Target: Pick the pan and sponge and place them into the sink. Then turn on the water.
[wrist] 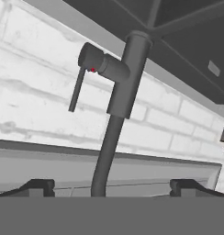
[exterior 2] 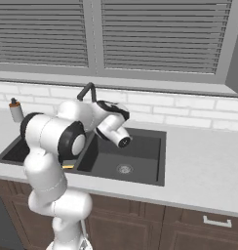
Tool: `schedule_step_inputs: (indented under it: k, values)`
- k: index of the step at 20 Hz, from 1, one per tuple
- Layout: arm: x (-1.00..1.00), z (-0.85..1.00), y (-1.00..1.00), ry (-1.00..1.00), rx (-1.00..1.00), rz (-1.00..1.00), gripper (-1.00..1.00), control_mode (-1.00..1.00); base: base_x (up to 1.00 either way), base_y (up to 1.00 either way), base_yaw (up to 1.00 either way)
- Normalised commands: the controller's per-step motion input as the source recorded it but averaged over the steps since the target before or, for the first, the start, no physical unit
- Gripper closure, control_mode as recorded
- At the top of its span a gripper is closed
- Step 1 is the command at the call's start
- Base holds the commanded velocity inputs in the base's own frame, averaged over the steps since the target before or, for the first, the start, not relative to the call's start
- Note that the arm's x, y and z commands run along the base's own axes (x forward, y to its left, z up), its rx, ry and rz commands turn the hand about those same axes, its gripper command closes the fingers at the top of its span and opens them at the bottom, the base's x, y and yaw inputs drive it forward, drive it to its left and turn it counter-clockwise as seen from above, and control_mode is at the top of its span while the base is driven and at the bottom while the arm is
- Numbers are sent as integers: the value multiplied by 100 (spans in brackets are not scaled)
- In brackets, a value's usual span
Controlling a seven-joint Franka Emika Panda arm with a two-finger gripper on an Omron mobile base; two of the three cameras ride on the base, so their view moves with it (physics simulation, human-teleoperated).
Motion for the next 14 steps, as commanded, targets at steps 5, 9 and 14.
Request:
schedule_step_inputs:
  k: [5,9,14]
  values:
    - [37,-22,2,0,0,0,-100,-100,0,0,0]
    - [35,-17,5,0,0,0,-100,-100,0,0,0]
    - [39,-13,7,0,0,0,-100,-100,0,0,0]
